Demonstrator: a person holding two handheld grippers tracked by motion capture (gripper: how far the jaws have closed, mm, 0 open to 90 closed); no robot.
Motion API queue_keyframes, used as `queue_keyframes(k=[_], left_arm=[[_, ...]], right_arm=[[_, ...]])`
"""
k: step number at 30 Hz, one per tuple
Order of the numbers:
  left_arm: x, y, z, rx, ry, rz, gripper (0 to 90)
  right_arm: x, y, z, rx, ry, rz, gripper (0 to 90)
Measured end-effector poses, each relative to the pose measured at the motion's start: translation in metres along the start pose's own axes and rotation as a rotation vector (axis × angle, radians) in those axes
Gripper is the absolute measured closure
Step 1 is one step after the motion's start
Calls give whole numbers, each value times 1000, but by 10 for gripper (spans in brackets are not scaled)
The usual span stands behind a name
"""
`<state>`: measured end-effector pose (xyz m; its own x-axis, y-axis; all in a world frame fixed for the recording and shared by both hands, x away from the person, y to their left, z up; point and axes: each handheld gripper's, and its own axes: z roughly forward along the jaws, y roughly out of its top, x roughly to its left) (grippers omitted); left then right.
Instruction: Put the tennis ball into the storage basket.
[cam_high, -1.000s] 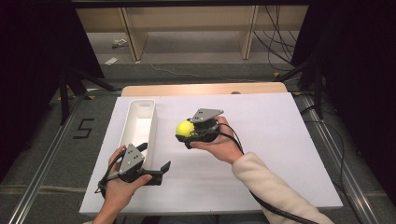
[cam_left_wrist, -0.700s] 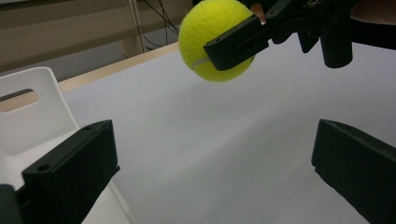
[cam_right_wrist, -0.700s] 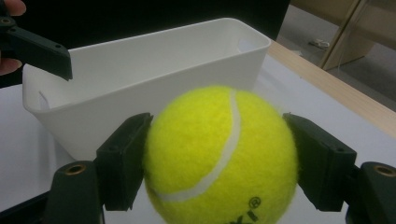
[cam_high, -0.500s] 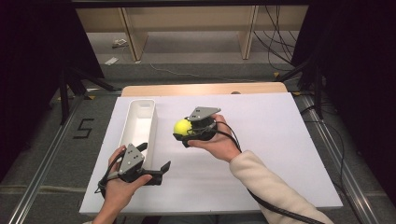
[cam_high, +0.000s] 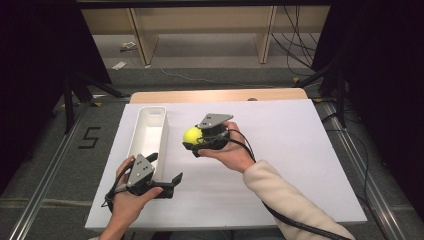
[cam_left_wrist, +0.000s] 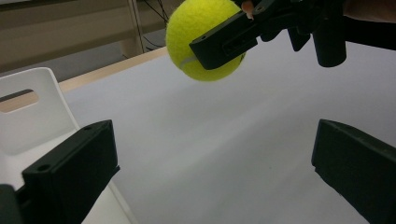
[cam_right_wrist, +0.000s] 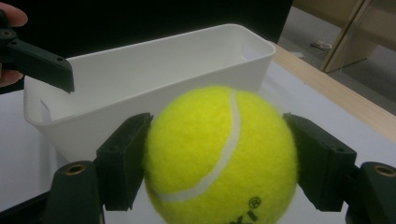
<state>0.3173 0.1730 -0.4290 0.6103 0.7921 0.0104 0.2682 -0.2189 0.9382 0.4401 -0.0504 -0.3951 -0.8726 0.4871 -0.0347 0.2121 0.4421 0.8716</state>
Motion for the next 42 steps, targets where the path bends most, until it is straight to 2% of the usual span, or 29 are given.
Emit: queue_keyframes(k=[42], left_arm=[[1,0,0,-4,-1,9,0]], right_arm=[[7,15,13,-10,16,-2,275]])
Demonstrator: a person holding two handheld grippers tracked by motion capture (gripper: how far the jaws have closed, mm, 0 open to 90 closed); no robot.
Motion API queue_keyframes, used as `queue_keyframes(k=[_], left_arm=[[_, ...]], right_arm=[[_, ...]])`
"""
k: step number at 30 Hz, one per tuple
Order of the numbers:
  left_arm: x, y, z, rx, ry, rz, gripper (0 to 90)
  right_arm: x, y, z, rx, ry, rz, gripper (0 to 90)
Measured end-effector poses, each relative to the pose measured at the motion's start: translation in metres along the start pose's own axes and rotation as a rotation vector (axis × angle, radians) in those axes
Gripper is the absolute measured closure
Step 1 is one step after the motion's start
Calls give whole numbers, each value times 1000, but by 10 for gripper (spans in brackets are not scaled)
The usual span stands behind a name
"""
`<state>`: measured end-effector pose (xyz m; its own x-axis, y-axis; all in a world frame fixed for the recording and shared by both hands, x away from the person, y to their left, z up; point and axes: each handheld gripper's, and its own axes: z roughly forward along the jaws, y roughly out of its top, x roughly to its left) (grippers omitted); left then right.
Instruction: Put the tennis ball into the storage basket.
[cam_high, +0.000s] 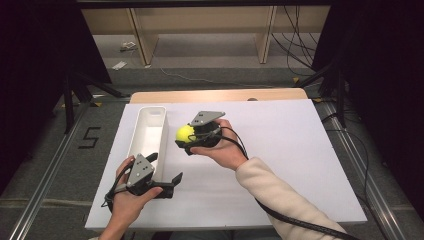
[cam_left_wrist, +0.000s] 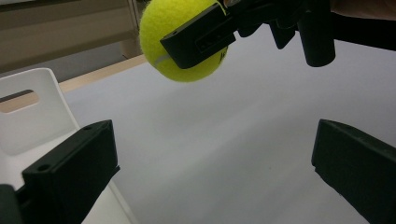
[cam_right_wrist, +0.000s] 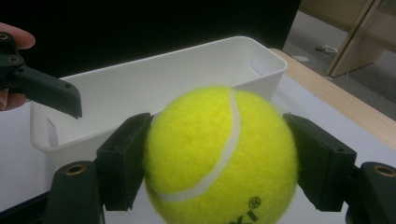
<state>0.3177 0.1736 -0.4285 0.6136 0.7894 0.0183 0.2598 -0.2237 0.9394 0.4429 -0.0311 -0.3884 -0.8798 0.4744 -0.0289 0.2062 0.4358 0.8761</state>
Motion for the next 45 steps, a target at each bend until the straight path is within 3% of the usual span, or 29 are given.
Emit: queue_keyframes(k=[45], left_arm=[[0,0,-1,-1,1,1,0]], right_arm=[[4,22,13,-8,4,-25,275]])
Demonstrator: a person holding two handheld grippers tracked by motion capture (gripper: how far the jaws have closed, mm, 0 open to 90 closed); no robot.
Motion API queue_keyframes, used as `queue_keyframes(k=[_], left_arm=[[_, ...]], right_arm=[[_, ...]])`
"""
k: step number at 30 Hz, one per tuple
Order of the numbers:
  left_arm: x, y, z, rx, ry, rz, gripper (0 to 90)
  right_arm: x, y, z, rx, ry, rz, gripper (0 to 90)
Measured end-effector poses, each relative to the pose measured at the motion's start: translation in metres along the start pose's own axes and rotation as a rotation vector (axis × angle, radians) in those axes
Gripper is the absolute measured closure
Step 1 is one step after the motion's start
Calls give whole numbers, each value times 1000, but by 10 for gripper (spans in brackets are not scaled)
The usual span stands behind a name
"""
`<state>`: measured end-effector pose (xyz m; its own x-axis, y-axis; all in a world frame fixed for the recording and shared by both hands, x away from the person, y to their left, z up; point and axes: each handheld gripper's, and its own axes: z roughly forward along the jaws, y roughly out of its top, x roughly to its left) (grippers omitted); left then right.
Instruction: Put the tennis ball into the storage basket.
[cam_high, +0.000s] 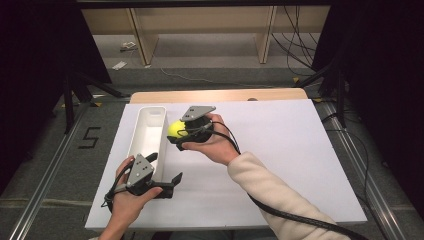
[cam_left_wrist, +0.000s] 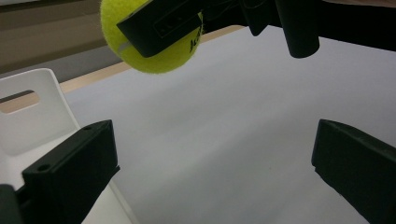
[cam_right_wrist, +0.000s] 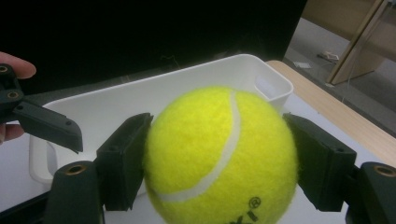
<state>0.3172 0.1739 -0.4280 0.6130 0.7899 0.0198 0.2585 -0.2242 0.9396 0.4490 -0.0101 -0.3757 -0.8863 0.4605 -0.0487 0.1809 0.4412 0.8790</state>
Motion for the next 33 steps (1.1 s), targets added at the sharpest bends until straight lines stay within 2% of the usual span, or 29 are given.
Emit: queue_keyframes(k=[16,33], left_arm=[[0,0,0,0,1,-1,0],[0,0,0,0,3,-1,0]], right_arm=[[1,4,4,2,4,6,275],[3,12,12,8,9,-10,276]])
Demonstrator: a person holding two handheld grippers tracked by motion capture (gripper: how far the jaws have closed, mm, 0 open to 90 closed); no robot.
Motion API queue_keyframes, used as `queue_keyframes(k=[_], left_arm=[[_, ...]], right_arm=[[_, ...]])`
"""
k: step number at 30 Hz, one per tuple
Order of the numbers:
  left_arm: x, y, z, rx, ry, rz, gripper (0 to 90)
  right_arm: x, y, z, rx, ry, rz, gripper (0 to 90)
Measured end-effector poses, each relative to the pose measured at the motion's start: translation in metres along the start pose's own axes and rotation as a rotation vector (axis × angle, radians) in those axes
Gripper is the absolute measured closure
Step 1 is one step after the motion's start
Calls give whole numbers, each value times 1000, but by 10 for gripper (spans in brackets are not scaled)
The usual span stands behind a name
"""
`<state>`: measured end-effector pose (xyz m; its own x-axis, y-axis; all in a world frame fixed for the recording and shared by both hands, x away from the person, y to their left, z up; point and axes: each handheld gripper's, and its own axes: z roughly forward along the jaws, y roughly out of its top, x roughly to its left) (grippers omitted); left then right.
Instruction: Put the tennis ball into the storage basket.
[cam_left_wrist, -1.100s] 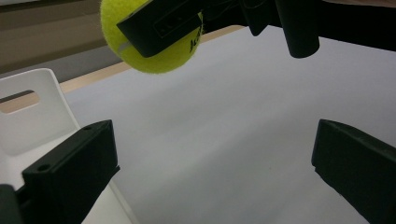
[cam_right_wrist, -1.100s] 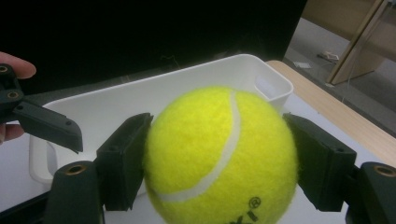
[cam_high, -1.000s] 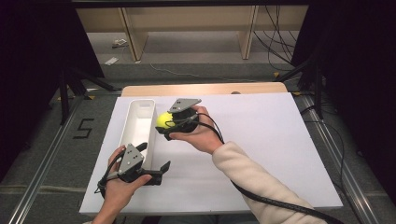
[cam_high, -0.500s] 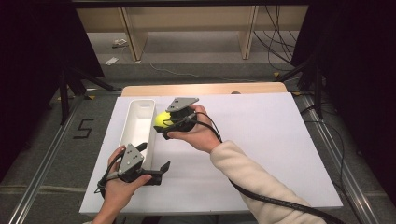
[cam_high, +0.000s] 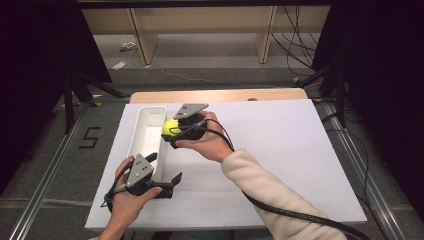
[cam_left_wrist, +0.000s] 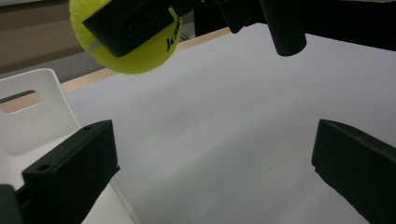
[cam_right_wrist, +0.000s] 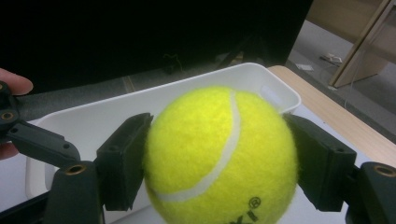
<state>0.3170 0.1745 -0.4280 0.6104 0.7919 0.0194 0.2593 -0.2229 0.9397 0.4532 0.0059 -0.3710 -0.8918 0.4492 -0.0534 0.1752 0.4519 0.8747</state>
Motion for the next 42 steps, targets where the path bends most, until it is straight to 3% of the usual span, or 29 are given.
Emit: queue_keyframes(k=[42], left_arm=[[1,0,0,0,5,1,0]], right_arm=[[4,11,15,0,10,-1,276]])
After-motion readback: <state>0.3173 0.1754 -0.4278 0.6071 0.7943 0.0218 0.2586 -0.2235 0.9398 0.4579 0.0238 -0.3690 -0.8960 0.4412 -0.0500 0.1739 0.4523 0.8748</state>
